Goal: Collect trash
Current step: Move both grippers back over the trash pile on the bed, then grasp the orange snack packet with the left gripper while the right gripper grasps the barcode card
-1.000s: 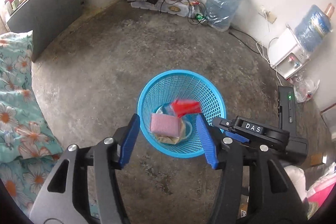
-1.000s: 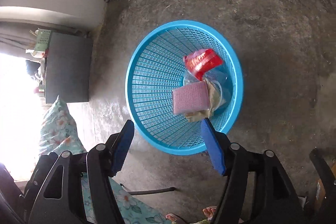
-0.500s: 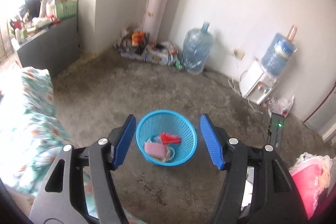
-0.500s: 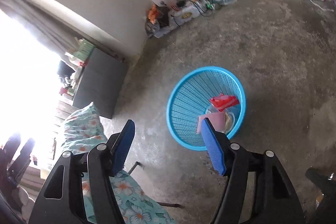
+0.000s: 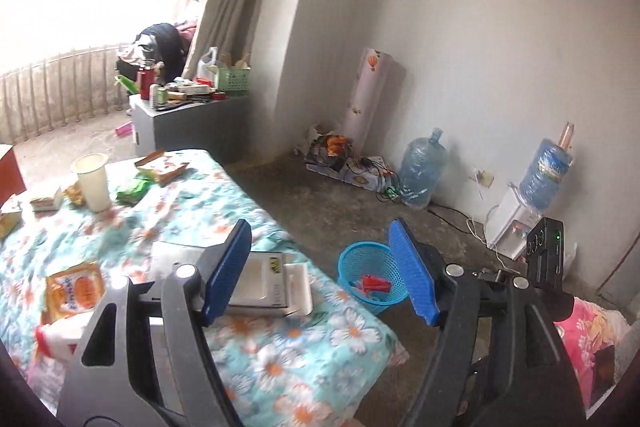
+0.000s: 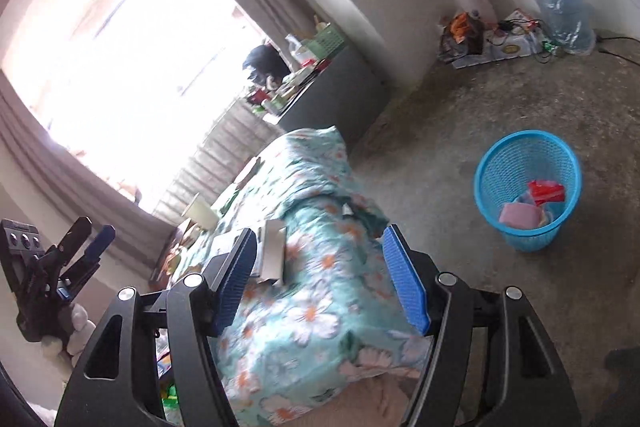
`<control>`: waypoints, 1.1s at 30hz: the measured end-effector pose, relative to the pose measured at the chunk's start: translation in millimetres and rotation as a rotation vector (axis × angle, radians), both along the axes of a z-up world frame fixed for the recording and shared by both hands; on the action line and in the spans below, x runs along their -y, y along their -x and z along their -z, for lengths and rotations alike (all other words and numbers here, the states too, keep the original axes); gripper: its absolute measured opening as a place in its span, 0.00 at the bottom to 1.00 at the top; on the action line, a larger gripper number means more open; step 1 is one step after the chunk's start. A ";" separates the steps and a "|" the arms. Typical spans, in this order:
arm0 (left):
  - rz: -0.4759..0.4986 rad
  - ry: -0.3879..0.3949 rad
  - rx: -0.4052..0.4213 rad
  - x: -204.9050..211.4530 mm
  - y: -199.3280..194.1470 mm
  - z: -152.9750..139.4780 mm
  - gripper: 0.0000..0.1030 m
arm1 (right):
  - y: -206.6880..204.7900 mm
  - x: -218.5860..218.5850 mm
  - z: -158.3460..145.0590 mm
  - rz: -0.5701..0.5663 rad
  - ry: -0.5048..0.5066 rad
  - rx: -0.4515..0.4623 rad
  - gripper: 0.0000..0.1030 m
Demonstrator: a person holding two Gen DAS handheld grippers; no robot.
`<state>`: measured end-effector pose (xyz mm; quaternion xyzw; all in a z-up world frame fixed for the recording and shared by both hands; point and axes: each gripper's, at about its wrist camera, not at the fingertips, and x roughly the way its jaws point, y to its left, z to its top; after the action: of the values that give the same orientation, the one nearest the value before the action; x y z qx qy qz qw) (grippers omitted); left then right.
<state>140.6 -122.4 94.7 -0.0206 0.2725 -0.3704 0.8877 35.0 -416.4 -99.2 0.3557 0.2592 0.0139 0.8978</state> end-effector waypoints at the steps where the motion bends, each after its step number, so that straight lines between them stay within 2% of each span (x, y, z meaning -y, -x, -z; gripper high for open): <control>1: -0.039 0.002 0.015 -20.3 3.5 -2.2 0.65 | -3.5 -11.8 -3.0 -0.031 0.002 0.005 0.63; 5: -0.192 -0.013 0.049 -93.8 13.5 -4.5 0.66 | -22.3 -59.0 -9.5 -0.178 -0.021 0.007 0.63; 10: -0.321 -0.015 0.003 -156.2 16.8 13.3 0.67 | -37.9 -112.7 -5.6 -0.301 -0.013 -0.040 0.63; 14: -0.387 0.001 -0.056 -189.8 18.0 32.2 0.67 | -49.2 -158.8 0.4 -0.352 0.015 -0.087 0.65; 17: -0.425 0.024 -0.086 -207.5 19.2 41.7 0.67 | -60.4 -197.5 3.9 -0.365 0.047 -0.111 0.78; 23: -0.458 0.020 -0.102 -229.2 13.6 50.5 0.71 | -89.1 -263.7 16.8 -0.408 0.154 -0.196 0.81; 28: -0.449 -0.054 -0.171 -232.7 -28.7 49.5 0.74 | -104.3 -283.5 23.1 -0.373 0.206 -0.246 0.81; 30: -0.413 -0.046 -0.240 -236.4 -59.7 51.5 0.74 | -108.2 -287.3 23.7 -0.362 0.220 -0.251 0.81; 33: -0.366 -0.038 -0.388 -240.4 -116.6 68.6 0.74 | -115.3 -294.0 26.9 -0.346 0.240 -0.270 0.81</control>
<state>257.2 117.9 26.1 -0.1234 0.4362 -0.1879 0.8713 150.3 -122.4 -126.1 0.1955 0.4335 0.0889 0.8752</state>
